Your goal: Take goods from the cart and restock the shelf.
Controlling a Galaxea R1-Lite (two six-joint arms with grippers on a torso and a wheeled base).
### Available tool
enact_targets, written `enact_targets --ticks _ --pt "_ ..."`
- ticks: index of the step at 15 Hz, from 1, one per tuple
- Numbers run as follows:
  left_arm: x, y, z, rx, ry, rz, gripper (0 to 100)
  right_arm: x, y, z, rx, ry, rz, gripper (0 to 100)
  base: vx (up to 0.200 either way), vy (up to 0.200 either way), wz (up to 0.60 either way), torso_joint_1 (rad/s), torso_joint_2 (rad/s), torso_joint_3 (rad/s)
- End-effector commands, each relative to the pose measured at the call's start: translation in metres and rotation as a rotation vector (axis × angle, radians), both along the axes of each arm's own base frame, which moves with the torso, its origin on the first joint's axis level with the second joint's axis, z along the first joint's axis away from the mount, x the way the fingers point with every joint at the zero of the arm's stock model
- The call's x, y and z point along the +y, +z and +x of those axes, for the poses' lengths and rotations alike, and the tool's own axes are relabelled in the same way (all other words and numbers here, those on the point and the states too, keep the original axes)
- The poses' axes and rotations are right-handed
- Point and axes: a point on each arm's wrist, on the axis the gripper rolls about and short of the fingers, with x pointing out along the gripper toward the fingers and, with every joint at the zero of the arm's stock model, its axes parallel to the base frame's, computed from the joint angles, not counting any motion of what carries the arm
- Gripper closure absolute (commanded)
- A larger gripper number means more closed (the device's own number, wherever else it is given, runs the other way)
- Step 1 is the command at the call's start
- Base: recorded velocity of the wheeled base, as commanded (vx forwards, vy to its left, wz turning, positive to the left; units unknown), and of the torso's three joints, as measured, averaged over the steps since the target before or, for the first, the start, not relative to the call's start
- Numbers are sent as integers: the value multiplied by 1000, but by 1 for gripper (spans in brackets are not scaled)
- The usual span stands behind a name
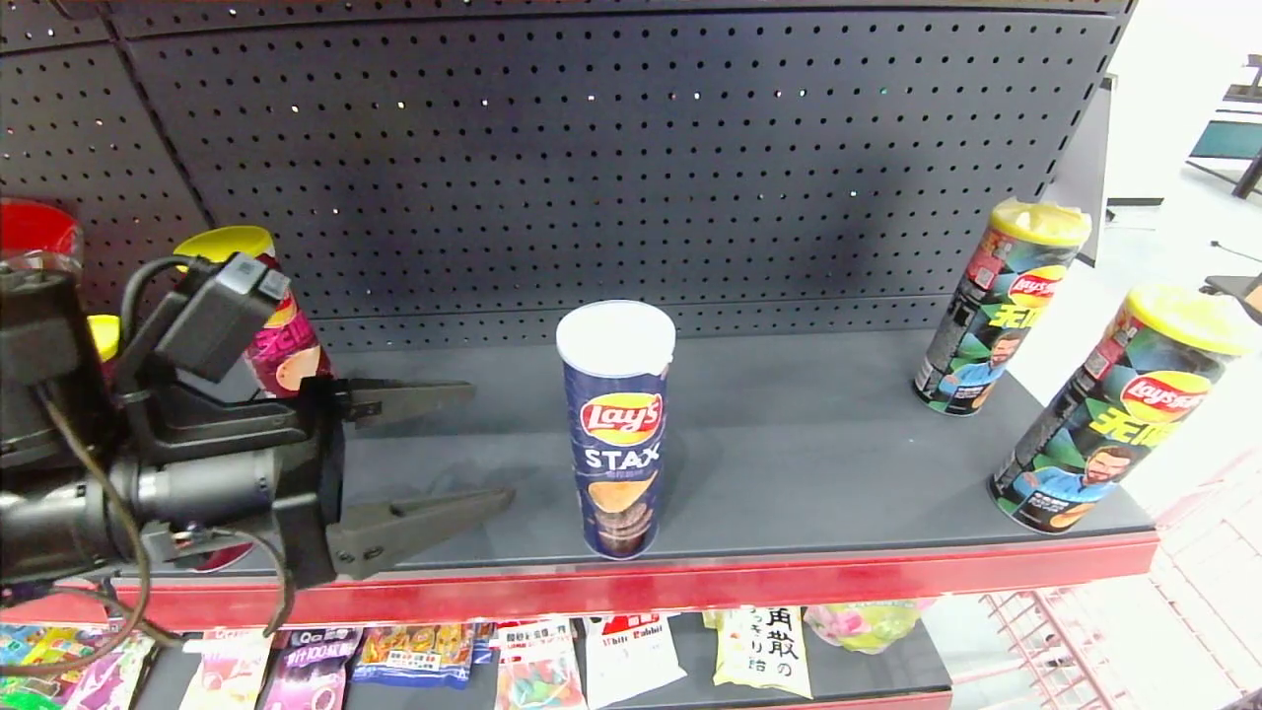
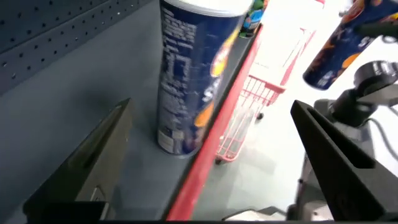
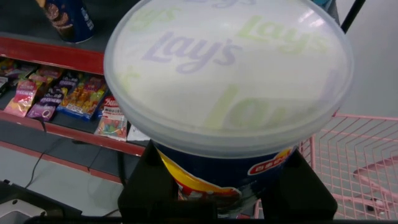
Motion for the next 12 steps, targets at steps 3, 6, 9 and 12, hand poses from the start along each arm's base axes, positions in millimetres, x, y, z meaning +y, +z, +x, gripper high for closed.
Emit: enact_targets --ticks 3,6,9,12 --pt "31 -1 -55 -39 85 -45 0 0 -1 0 0 11 1 100 0 0 0 0 0 0" --pt "42 -1 -93 -13 158 -99 0 0 -3 0 6 12 1 100 0 0 0 0 0 0" --pt "51 -7 -123 14 241 -83 0 0 -4 0 6 11 1 100 0 0 0 0 0 0" --pt "58 -15 -145 32 298 -69 0 0 -4 0 6 9 1 100 0 0 0 0 0 0"
